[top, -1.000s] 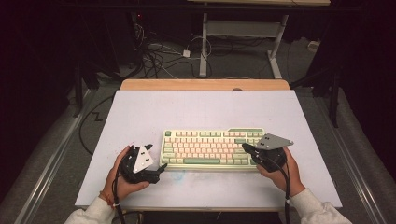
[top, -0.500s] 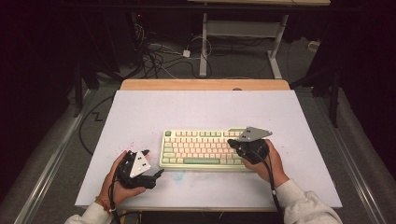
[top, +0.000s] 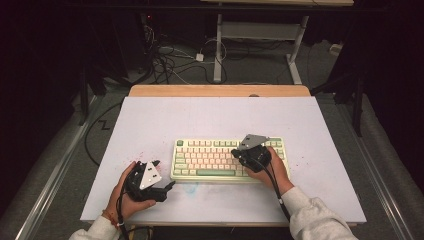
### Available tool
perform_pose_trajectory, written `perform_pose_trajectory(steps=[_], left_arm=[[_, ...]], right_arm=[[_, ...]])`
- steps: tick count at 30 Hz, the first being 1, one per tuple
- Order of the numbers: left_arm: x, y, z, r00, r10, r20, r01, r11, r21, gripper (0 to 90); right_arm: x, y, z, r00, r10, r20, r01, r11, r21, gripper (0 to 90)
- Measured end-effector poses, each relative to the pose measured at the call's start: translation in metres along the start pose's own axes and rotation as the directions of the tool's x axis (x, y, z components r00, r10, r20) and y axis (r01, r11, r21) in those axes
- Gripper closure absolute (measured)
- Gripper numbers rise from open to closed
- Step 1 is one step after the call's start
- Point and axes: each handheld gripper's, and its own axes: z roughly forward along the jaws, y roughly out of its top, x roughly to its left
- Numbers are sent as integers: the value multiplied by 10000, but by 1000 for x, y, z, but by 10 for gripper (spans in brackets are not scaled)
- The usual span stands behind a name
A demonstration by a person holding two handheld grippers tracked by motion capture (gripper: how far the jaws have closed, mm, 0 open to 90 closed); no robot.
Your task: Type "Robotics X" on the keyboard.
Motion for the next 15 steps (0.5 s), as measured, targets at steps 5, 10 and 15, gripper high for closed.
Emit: perform_pose_trajectory(steps=[5, 10, 15], left_arm=[[0, 0, 1, 10000, -25, 24, 25, 10000, -33, 163], [0, 0, 2, 10000, -36, 26, 35, 10000, 92, 163], [-1, 0, 3, 10000, 14, 58, -15, 9998, 192, 163]], right_arm=[[-1, -1, 5, 10000, 44, 0, -44, 9998, 188, 900], [-1, -1, 7, 10000, 8, 47, -9, 9996, 271, 900], [0, -1, 11, 9998, -174, 52, 171, 9986, 507, 900]])
